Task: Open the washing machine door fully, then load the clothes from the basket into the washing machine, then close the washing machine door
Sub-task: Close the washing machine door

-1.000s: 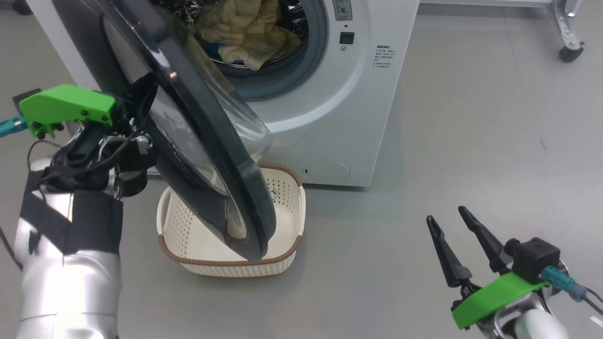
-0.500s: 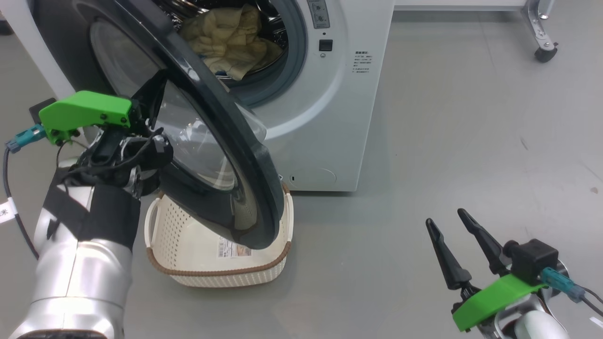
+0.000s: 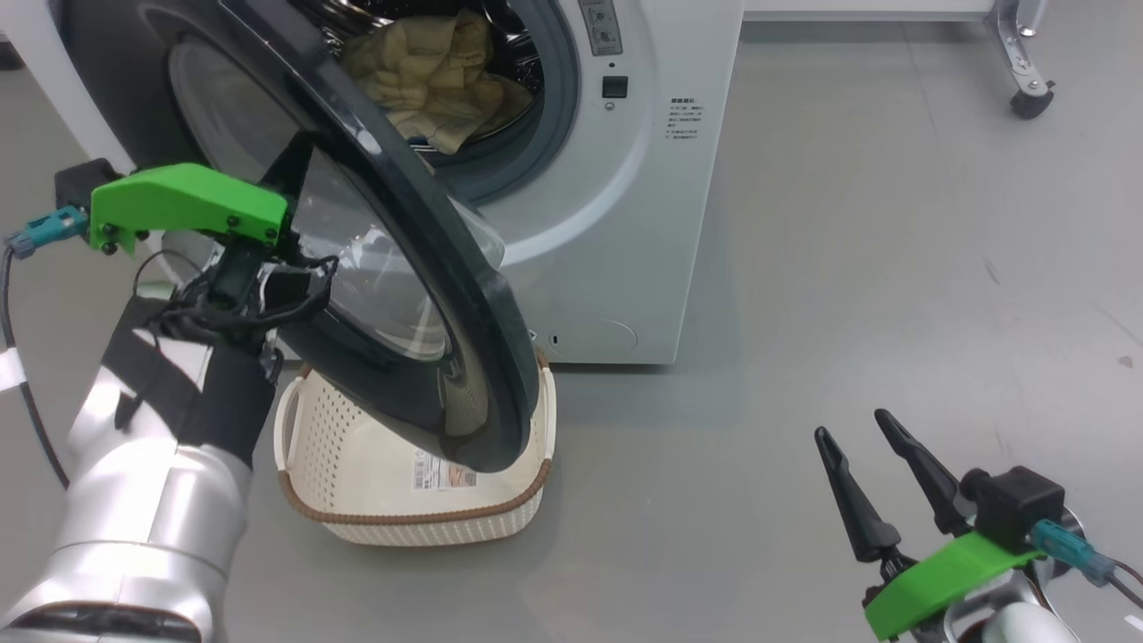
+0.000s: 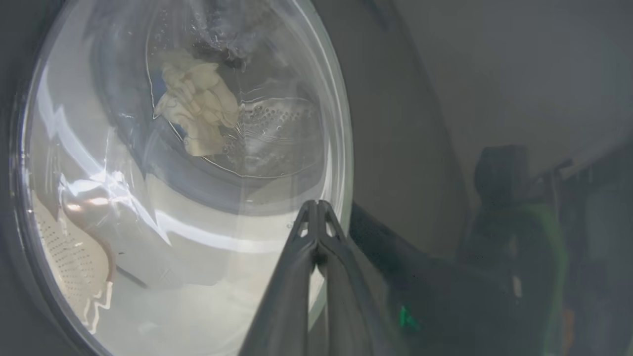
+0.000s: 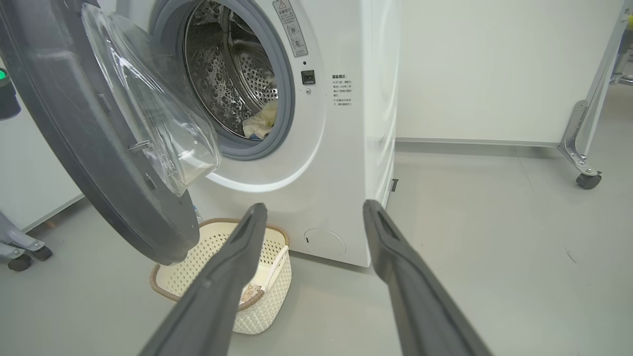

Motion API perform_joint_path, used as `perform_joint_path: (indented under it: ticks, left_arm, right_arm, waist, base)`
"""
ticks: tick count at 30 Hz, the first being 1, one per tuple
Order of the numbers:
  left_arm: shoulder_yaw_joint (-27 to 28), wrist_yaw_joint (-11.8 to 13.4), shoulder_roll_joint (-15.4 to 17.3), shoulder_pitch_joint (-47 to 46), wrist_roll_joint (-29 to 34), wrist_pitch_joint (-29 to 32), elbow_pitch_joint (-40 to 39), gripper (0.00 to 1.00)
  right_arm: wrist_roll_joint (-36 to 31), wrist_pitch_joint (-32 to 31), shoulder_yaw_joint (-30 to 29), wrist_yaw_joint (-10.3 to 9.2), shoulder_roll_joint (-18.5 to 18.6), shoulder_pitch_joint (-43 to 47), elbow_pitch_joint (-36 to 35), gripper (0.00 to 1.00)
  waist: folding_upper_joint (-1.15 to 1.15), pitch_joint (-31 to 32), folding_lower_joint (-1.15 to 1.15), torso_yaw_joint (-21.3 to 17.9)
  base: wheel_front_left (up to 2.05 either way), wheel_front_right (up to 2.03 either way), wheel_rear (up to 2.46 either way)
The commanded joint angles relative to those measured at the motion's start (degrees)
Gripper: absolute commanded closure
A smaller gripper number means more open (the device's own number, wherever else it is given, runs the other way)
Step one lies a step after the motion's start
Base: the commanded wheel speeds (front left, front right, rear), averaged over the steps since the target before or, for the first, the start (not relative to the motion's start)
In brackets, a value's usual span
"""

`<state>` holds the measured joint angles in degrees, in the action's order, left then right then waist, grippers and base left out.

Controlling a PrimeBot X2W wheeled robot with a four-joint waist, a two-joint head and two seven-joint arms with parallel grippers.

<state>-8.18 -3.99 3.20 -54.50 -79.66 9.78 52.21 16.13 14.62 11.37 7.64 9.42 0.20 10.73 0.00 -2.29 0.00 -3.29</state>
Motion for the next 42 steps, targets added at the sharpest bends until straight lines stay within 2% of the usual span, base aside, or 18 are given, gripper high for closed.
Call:
perform_joint_path:
  ticks: [1,7,8,9,10,12,13,16,17,20,27,34,38,39,40,42]
  left_arm:
    - [-0.3,-0.5,3.1,-2.9,1.8,-0.7,-1.4,1.00]
    - [-6.9,0.6,6.8,0.0,12.5,-8.0,-1.9,1.00]
    - [-7.8,0.8,7.1,0.8,13.8,-9.0,-2.3,0.93]
    - [-8.6,1.1,7.5,1.7,15.1,-10.1,-2.7,0.75]
    - [-9.4,1.6,7.9,2.6,16.5,-11.3,-3.2,0.38]
    - [-11.0,2.7,8.7,4.4,19.2,-13.9,-4.1,0.15]
    - [-11.7,3.3,9.1,5.4,20.5,-15.1,-4.6,0.00]
    - [-14.1,4.7,10.2,8.5,24.0,-17.8,-5.9,0.00]
    - [-15.5,6.2,11.2,10.4,26.6,-20.1,-6.8,0.00]
    - [-17.1,8.6,12.6,13.3,30.4,-22.8,-8.3,0.00]
    - [-18.7,10.7,14.6,21.4,36.7,-24.7,-12.3,0.00]
    - [-12.3,12.4,15.3,31.3,47.3,-24.8,-23.4,0.00]
    - [-7.6,12.5,14.1,37.1,54.0,-24.8,-29.4,0.00]
    - [-7.6,12.5,14.1,37.1,54.0,-24.8,-29.4,0.00]
    - [-5.4,12.5,13.3,40.0,57.4,-24.8,-31.9,0.00]
    - [-3.0,12.3,12.1,42.8,59.9,-24.8,-34.3,0.00]
  right_arm:
    - [0.3,0.4,0.6,-0.15,0.7,-1.0,-1.8,0.00]
    - [0.1,0.4,-0.4,-0.15,0.5,-0.2,-2.2,0.00]
    - [0.1,0.4,-0.7,-0.15,0.5,0.0,-2.3,0.00]
    - [0.0,0.4,-1.0,-0.15,0.5,0.2,-2.4,0.00]
    - [0.0,0.4,-1.2,-0.15,0.5,0.4,-2.4,0.00]
    - [-0.1,0.4,-1.6,-0.15,0.4,0.8,-2.6,0.00]
    - [-0.2,0.4,-1.7,-0.15,0.4,0.8,-2.7,0.00]
    - [-0.3,0.4,-2.1,-0.15,0.5,0.9,-2.8,0.00]
    - [-0.4,0.4,-2.4,-0.15,0.5,1.0,-3.0,0.00]
    - [-0.5,0.4,-2.7,-0.15,0.6,1.1,-3.2,0.00]
    - [-0.9,0.4,-4.0,-0.15,0.7,1.5,-3.7,0.00]
    - [-1.1,0.4,-4.7,-0.15,0.6,1.3,-3.8,0.00]
    - [-1.1,0.4,-4.8,-0.15,0.5,1.4,-3.6,0.00]
    - [-1.1,0.4,-4.8,-0.15,0.5,1.4,-3.6,0.00]
    - [-1.1,0.4,-4.9,-0.15,0.4,1.5,-3.4,0.00]
    - [-1.1,0.4,-4.9,-0.15,0.4,1.7,-3.3,0.00]
  waist:
    - [0.00,0.1,0.00,0.3]
    - [0.00,0.2,0.00,1.4]
    - [0.00,0.2,0.00,1.6]
    - [0.00,0.2,0.00,1.9]
    - [0.00,0.2,0.00,2.1]
    - [0.00,0.2,0.00,2.6]
    - [0.00,0.1,0.00,2.7]
    - [0.00,0.1,0.00,3.2]
    - [0.00,0.0,0.00,3.4]
    - [0.00,-0.3,0.00,3.7]
    - [0.00,-0.7,0.00,3.9]
    - [0.00,-1.1,0.00,3.4]
    - [0.00,-0.8,0.00,3.1]
    - [0.00,-0.8,0.00,3.1]
    - [0.00,-0.5,0.00,2.9]
    - [0.00,-0.3,0.00,2.6]
  base:
    - [0.00,0.00,0.00]
    - [0.00,0.00,0.00]
    - [0.00,0.00,0.00]
    - [0.00,0.00,0.00]
    - [0.00,0.00,0.00]
    - [0.00,0.00,0.00]
    - [0.00,0.00,0.00]
    - [0.00,0.00,0.00]
    - [0.00,0.00,0.00]
    - [0.00,0.00,0.00]
    - [0.00,0.00,0.00]
    - [0.00,0.00,0.00]
    - [0.00,0.00,0.00]
    - [0.00,0.00,0.00]
    - [0.00,0.00,0.00]
    - [0.00,0.00,0.00]
